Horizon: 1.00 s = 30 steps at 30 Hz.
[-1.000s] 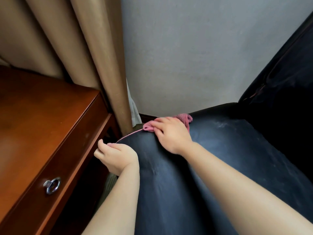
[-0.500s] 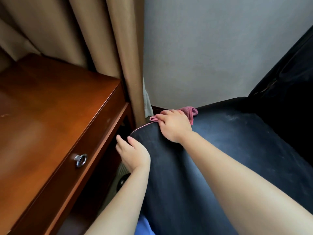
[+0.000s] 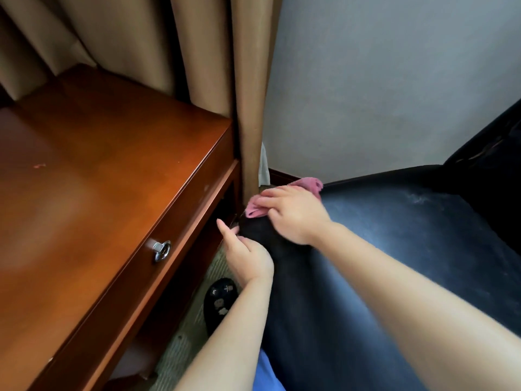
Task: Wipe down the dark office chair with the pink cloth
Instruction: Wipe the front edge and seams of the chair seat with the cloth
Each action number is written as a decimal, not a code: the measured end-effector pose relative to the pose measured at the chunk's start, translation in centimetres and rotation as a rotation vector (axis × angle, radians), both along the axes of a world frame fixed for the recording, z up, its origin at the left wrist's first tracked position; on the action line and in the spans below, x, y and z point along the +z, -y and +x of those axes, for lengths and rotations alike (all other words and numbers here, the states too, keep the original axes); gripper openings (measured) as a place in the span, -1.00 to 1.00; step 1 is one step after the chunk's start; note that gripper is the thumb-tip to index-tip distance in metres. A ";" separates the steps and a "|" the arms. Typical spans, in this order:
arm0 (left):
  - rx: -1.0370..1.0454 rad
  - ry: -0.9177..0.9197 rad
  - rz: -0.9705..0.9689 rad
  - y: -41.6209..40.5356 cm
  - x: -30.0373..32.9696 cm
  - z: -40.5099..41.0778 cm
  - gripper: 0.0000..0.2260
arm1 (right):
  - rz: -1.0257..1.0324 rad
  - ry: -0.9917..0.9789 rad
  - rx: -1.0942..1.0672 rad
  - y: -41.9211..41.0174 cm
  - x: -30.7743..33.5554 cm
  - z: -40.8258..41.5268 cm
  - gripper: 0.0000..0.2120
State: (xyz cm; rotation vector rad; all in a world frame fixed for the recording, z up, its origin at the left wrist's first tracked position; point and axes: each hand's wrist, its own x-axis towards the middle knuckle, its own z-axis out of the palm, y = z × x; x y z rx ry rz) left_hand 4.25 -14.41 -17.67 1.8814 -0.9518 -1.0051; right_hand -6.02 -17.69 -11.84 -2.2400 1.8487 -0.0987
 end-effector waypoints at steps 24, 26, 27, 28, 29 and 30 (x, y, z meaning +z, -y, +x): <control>0.019 0.007 0.057 0.7 -0.6 -0.2 -0.57 | 0.095 -0.205 0.142 2.9 -1.1 2.9 -0.71; 0.012 0.005 0.079 0.7 -0.5 -0.2 -0.56 | 0.138 -0.189 0.149 3.8 -0.9 3.8 -0.71; 0.007 0.015 0.086 0.6 -0.3 -0.3 -0.56 | 0.166 -0.120 0.098 4.3 -0.5 3.2 -0.72; 0.007 0.028 0.084 0.7 -0.2 -0.3 -0.56 | 0.191 -0.048 0.040 4.4 0.0 2.1 -0.72; 0.007 0.039 0.077 0.7 -0.2 -0.3 -0.57 | 0.212 -0.007 -0.020 4.2 0.6 0.7 -0.73; 0.005 0.045 0.075 0.7 -0.1 -0.4 -0.57 | 0.229 0.022 -0.094 3.7 1.3 -1.2 -0.74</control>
